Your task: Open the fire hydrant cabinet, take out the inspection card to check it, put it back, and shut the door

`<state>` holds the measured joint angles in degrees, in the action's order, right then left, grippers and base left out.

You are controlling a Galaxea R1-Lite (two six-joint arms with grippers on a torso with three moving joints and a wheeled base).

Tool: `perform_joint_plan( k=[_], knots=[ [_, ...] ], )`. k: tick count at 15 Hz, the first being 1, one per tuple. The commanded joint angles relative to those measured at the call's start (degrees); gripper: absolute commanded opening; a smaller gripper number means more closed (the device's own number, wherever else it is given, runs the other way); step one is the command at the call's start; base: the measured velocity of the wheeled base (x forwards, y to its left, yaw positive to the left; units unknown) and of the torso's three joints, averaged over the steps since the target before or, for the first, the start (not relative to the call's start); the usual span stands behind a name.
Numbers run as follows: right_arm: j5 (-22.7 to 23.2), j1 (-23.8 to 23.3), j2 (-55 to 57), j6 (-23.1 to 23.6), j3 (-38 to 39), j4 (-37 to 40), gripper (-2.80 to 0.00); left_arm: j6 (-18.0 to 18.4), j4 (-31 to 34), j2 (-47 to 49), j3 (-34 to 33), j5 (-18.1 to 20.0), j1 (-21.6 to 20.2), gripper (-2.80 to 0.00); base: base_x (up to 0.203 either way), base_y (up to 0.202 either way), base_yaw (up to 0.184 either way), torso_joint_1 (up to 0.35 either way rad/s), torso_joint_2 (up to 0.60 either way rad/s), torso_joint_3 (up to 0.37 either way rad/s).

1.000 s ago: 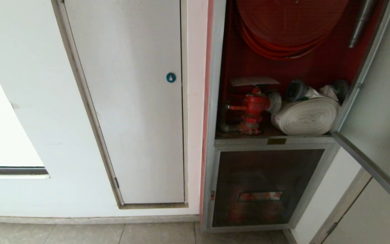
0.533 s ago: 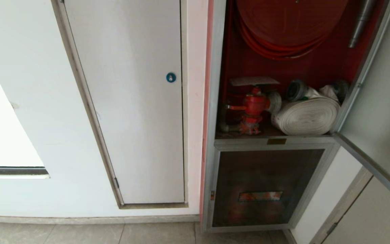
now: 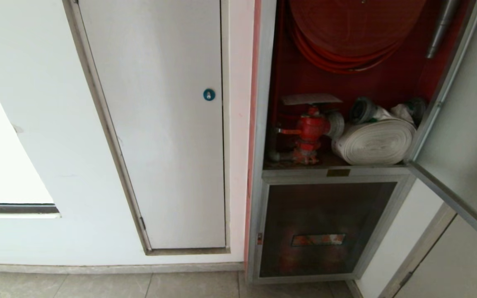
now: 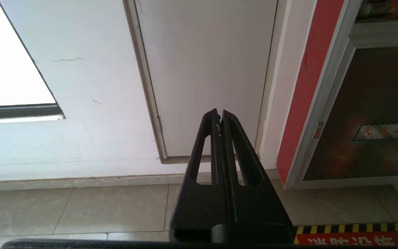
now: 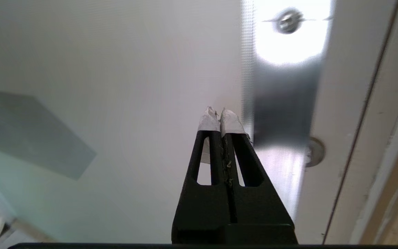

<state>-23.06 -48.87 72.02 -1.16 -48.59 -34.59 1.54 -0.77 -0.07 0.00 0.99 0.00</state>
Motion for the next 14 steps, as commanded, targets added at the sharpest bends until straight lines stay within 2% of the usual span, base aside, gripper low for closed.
perform_joint_plan(
  k=[1, 8, 14],
  knots=[
    [0.0, 1.8, 0.6, -0.1, 0.1, -0.3, -2.8, 0.0, 0.0, 0.0, -0.4, 0.0, 0.0, -2.8, 0.0, 0.0, 0.0, 0.0, 0.0, 0.0],
    [-0.1, 22.3, 0.8, 0.1, 1.3, -0.2, -2.8, 0.0, 0.0, 0.1, -0.4, 0.0, 0.0, -2.8, 0.0, 0.0, 0.0, 0.0, 0.0, 0.0],
    [-0.1, 41.7, -0.9, -0.4, 2.8, -0.2, -2.8, 0.0, 0.0, 0.0, -0.4, 0.0, 0.0, -2.8, 0.0, 0.0, 0.0, 0.0, 0.0, 0.0]
  ],
)
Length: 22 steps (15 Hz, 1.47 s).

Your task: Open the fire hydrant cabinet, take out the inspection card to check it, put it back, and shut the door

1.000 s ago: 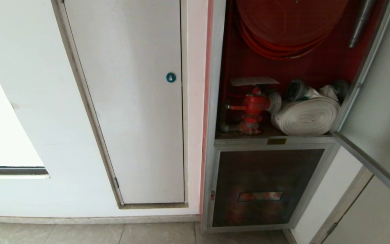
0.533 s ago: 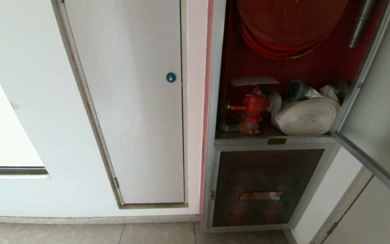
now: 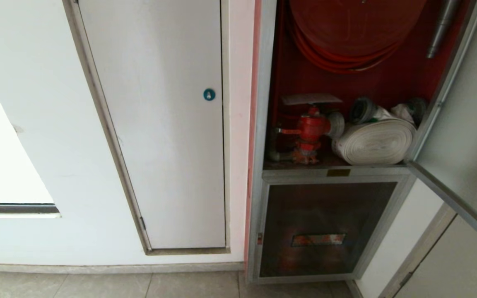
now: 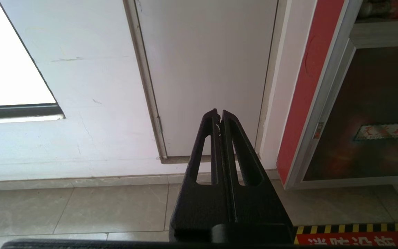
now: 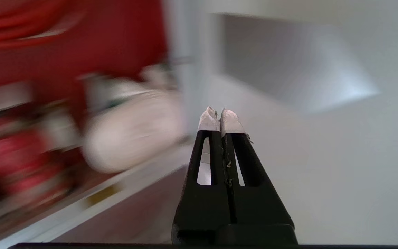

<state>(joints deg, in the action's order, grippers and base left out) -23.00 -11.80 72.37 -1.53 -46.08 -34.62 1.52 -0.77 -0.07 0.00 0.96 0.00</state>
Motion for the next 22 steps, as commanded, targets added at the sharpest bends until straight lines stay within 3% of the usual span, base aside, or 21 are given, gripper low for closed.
perform_joint_plan(
  k=[1, 6, 11, 19, 22],
  knots=[
    [-0.3, 6.8, -3.6, 0.1, 0.7, -0.1, -2.8, 0.0, 0.0, 0.1, -0.4, 0.0, 0.0, -2.8, 0.0, 0.0, 0.0, 0.0, 0.0, 0.0],
    [-0.4, 10.4, -17.3, 1.6, 7.7, 0.1, -2.8, 0.1, 0.0, 0.0, -0.4, 0.0, 0.0, -2.8, 0.0, 0.0, 0.0, 0.0, 0.0, 0.0],
    [-0.3, 12.7, -33.6, 6.7, 16.0, 0.5, -2.8, 0.1, 0.0, 0.0, -0.4, 0.0, 0.0, -2.8, 0.0, 0.0, 0.0, 0.0, 0.0, 0.0],
    [0.6, 12.8, -57.1, 8.1, 16.6, 24.1, -2.8, 0.0, 0.0, 0.0, -0.4, 0.0, 0.0, -2.8, 0.0, 0.0, 0.0, 0.0, 0.0, 0.0],
    [4.3, 12.5, -64.0, 7.7, 18.5, 29.7, -2.8, 0.1, 0.0, 0.0, -0.4, 0.0, 0.0, -2.8, 0.0, 0.0, 0.0, 0.0, 0.0, 0.0]
  ],
)
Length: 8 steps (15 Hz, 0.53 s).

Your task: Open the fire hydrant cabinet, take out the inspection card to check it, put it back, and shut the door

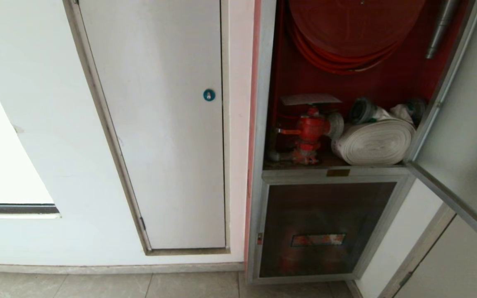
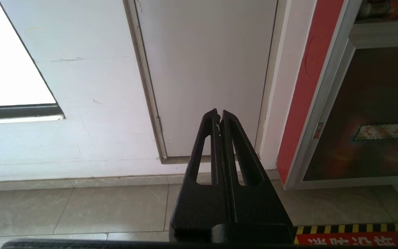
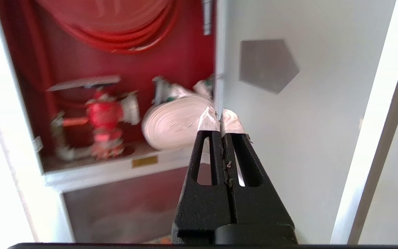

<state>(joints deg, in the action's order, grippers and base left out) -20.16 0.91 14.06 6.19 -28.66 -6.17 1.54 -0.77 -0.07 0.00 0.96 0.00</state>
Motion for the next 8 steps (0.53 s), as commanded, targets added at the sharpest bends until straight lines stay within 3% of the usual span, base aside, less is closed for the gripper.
perform_joint_plan(
  k=[1, 4, 6, 8],
  knots=[
    [4.2, -0.4, -7.9, -0.2, 2.9, 1.9, -2.8, 0.0, 0.0, 0.0, -0.4, 0.0, 0.0, -2.8, 0.0, 0.0, 0.0, 0.0, 0.0, 0.0],
    [10.9, -0.5, -12.5, -0.2, 9.7, 2.3, -2.8, 0.0, 0.0, 0.1, -0.4, 0.0, 0.0, -2.8, 0.0, 0.0, 0.0, 0.0, 0.0, 0.0],
    [12.9, -0.5, -14.0, -0.6, 14.5, 1.8, -2.8, 0.0, 0.0, 0.0, -0.4, 0.0, 0.0, -2.8, 0.0, 0.0, 0.0, 0.0, 0.0, 0.0],
    [14.2, -0.5, -14.1, -3.8, 17.3, 1.6, -2.8, 0.0, 0.0, 0.0, -0.4, 0.0, 0.0, -2.8, 0.0, 0.0, 0.0, 0.0, 0.0, 0.0]
  ],
)
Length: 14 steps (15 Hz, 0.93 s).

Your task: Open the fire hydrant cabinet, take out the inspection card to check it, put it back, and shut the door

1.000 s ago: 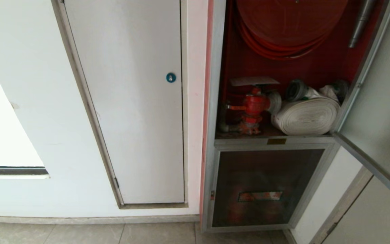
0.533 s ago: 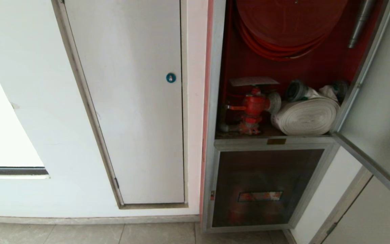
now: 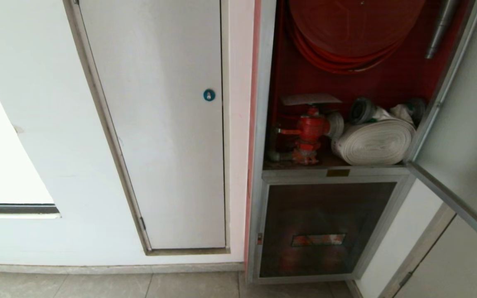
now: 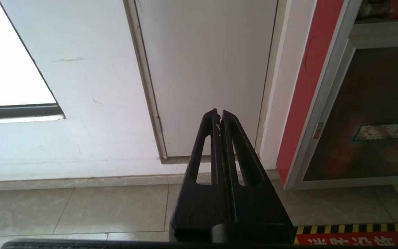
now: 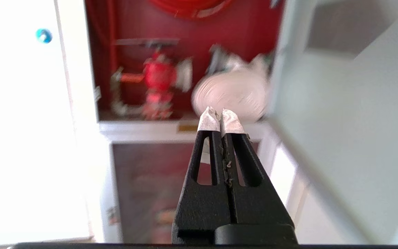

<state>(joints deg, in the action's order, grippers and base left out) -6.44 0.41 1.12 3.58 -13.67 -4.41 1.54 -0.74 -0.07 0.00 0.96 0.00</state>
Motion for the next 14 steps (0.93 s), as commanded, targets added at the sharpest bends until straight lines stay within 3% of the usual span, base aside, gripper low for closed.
perform_joint_plan(
  k=[1, 4, 8, 11, 14],
  knots=[
    [1.6, 0.0, -1.2, -2.5, 3.8, -0.1, -2.8, 0.0, 0.0, 0.0, -0.4, 0.0, 0.0, -2.8, 0.0, 0.0, 0.0, 0.0, 0.0, 0.0],
    [2.4, 0.0, -1.2, -3.4, 8.0, -0.8, -2.8, 0.0, 0.0, 0.0, -0.4, 0.0, 0.0, -2.8, 0.0, 0.0, 0.0, 0.0, 0.0, 0.0],
    [5.0, 0.0, -1.2, -2.9, 13.7, -7.4, -2.8, 0.0, 0.0, 0.0, -0.4, 0.0, 0.0, -2.8, 0.0, 0.0, 0.0, 0.0, 0.0, 0.0],
    [5.9, 0.0, -1.2, -2.9, 13.7, -6.4, -2.8, 0.0, 0.0, 0.0, -0.4, 0.0, 0.0, -2.8, 0.0, 0.0, 0.0, 0.0, 0.0, 0.0],
    [5.9, 0.0, -1.2, -2.9, 13.7, -0.7, -2.8, 0.0, 0.0, 0.0, -0.4, 0.0, 0.0, -2.8, 0.0, 0.0, 0.0, 0.0, 0.0, 0.0]
  ],
)
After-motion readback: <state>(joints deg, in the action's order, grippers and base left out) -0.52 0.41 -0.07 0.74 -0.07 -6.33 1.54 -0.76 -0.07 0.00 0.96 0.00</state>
